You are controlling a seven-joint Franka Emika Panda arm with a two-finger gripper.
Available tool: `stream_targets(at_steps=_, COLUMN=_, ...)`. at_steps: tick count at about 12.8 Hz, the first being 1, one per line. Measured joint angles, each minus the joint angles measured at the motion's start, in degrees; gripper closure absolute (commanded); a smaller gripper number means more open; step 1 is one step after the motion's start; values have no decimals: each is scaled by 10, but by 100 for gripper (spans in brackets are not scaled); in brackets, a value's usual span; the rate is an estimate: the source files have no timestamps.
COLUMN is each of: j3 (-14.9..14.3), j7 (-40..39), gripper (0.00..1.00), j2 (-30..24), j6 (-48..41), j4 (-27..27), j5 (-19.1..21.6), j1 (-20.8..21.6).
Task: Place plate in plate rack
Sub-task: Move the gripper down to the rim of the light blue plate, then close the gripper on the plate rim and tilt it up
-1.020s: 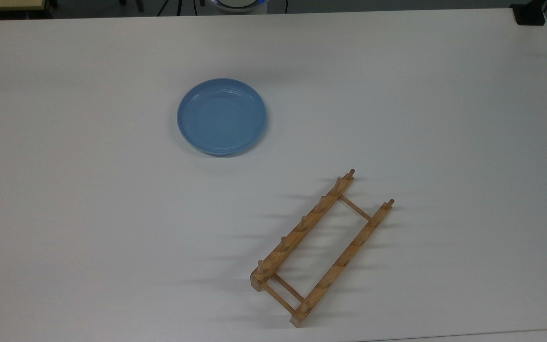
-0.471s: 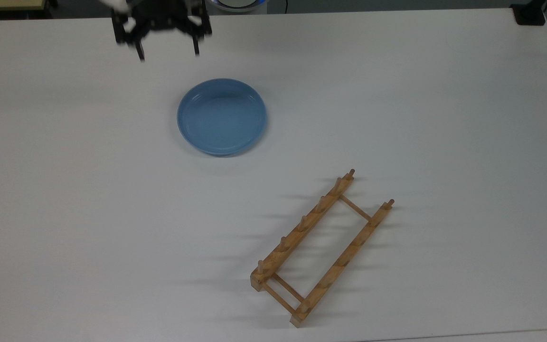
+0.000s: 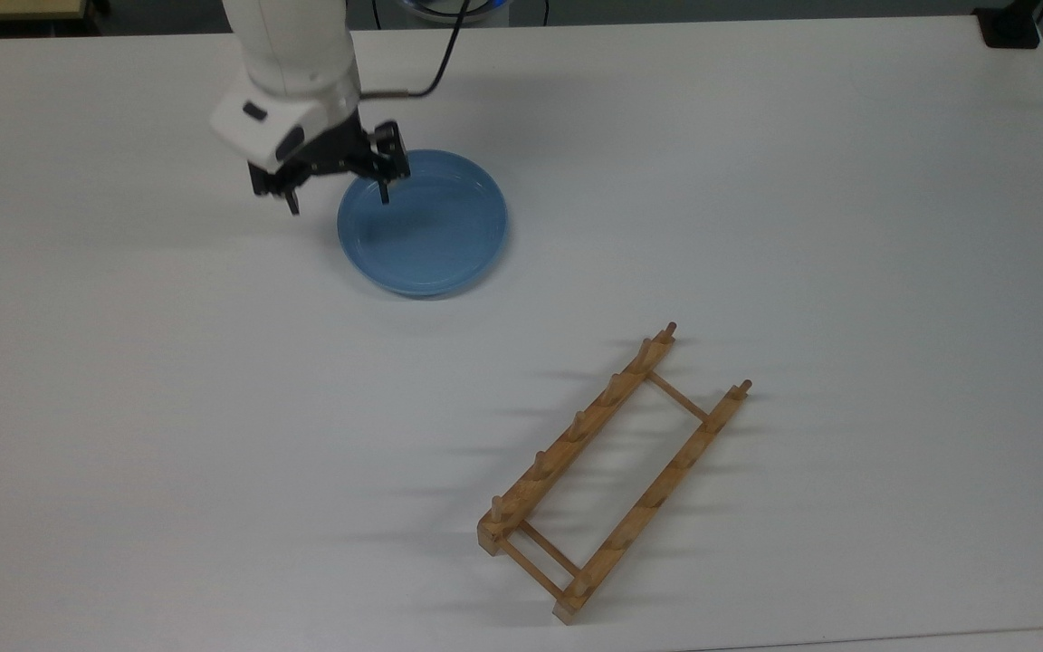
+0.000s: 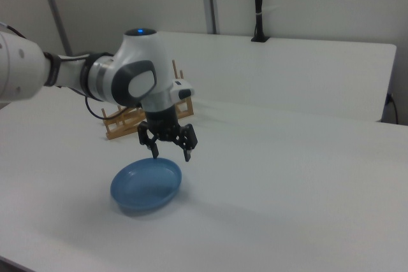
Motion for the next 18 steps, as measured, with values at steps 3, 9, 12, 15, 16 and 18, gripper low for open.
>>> stream_targets(at_steps=3, j3=0, j7=0, gripper=0, j2=37, j6=33, j4=0, j5=0, j1=0)
stream_targets(at_steps=9, j3=0, j7=0, gripper=70, j2=84, j6=49, j4=0, j5=0, j1=0)
stream_targets(at_steps=12, j3=0, j7=25, gripper=98, j2=90, j6=60, j4=1, j5=0, j1=0)
stream_targets(at_steps=15, j3=0, j7=40, gripper=100, j2=90, j6=72, j4=5, j5=0, j1=0)
stream_targets(at_steps=16, j3=0, j7=41, gripper=100, j2=90, j6=72, j4=8, j5=0, j1=0)
stream_targets(at_steps=18, j3=2, j7=41, gripper=100, j2=78, j6=73, j4=24, j5=0, j1=0)
